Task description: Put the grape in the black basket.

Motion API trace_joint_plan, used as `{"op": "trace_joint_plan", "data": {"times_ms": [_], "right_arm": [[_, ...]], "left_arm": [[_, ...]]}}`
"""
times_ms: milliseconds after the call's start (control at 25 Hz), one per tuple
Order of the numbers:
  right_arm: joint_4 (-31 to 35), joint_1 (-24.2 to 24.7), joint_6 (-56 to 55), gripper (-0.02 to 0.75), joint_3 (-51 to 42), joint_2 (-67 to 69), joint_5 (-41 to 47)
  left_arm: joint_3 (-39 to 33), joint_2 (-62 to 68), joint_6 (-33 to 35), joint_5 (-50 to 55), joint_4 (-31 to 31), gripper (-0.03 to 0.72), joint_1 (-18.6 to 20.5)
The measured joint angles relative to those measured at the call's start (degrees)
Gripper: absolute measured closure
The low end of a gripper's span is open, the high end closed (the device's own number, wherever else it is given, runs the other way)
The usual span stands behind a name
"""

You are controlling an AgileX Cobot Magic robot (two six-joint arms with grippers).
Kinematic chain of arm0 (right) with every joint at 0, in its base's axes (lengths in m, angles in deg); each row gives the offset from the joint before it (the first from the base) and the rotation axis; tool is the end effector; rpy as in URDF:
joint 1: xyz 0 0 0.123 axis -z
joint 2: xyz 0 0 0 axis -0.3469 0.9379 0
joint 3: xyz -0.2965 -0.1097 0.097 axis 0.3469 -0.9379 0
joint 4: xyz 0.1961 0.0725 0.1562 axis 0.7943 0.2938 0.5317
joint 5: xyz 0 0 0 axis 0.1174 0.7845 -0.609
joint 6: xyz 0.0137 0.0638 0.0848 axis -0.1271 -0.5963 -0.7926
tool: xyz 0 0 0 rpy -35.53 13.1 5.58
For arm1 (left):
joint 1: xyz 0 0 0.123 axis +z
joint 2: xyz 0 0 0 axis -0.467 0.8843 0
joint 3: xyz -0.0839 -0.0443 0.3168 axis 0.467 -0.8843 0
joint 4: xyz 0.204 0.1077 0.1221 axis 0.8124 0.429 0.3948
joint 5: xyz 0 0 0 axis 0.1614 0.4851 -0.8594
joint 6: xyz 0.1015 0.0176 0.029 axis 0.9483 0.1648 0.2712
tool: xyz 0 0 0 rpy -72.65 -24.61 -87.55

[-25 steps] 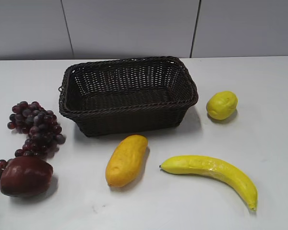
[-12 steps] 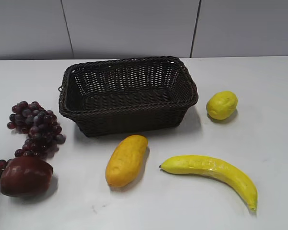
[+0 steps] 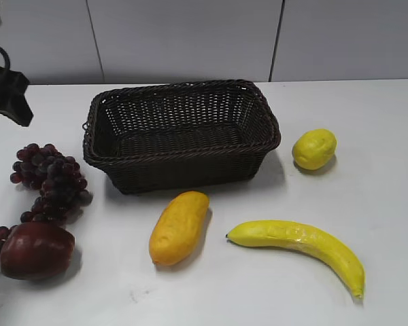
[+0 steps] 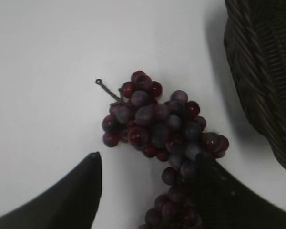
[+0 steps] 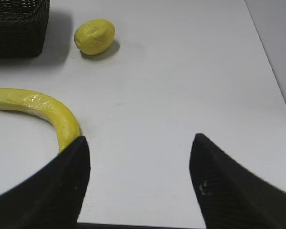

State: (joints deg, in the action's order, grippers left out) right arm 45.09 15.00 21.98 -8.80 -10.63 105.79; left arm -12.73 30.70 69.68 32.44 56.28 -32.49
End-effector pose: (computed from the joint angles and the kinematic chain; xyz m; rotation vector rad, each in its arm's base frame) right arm -0.0283 -0.0041 0.2757 -0.1451 2.0206 0.0076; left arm 0.3642 -0.0484 0.2746 0.3730 2.7600 -0.2270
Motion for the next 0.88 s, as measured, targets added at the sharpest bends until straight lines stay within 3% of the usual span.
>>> {"op": "trace_joint_plan", "data": {"times_ms": [400,880], "right_arm": [[0.00,0.00,0.00,0.238,0.00,0.00,0.00],[0.00,0.00,0.00,0.238,0.00,0.00,0.00]], "left_arm": [[7.43,12.04,0.07,3.96,3.09,0.114,-0.91],[8.05,16.53,0.14,4.32,4.90,0.114,-0.91]]}}
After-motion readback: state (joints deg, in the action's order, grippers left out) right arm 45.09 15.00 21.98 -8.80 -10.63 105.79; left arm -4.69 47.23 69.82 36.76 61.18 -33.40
